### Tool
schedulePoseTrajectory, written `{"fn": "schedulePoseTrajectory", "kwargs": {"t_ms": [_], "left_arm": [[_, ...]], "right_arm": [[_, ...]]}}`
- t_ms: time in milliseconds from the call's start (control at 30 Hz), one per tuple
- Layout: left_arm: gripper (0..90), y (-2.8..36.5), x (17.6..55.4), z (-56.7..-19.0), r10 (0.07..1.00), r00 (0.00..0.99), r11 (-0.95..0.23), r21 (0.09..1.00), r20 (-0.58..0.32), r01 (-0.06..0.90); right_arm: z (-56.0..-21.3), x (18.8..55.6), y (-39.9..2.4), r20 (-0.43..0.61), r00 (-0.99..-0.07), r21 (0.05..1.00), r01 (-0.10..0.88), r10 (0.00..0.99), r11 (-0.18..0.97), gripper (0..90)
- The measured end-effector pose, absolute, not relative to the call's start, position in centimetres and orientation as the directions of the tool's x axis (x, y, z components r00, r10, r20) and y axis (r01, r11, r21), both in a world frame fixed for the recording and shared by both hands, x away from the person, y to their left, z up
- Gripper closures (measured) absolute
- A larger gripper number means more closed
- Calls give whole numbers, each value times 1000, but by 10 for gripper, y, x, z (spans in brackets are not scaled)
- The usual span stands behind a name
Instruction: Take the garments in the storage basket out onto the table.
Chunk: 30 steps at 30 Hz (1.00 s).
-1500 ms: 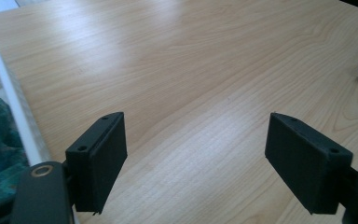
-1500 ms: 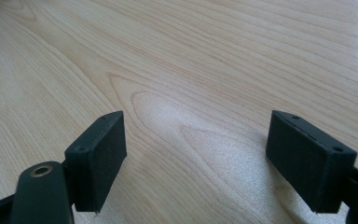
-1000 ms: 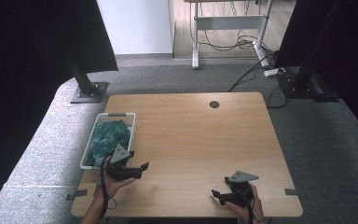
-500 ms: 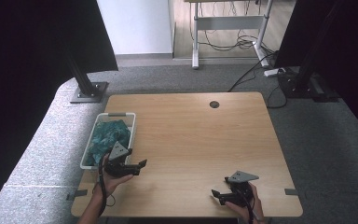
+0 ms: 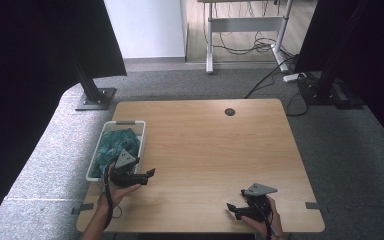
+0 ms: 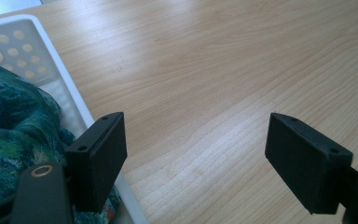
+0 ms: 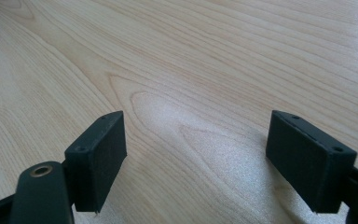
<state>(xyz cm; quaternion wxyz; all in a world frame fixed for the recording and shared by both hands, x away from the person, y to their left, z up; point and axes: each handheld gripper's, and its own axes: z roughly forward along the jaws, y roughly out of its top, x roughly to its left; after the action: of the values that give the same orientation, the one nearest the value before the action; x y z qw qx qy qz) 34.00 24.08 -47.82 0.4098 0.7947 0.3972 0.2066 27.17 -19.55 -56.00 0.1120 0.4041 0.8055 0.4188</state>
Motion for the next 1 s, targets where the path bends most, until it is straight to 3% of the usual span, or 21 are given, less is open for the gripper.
{"fn": "schedulePoseTrajectory", "kwargs": {"t_ms": [1000], "left_arm": [[203, 279, 348, -472, 839, 543, -321, 816, 10, 481]], "right_arm": [[-560, 271, -195, 148, -638, 765, 558, 756, 321, 198]]}}
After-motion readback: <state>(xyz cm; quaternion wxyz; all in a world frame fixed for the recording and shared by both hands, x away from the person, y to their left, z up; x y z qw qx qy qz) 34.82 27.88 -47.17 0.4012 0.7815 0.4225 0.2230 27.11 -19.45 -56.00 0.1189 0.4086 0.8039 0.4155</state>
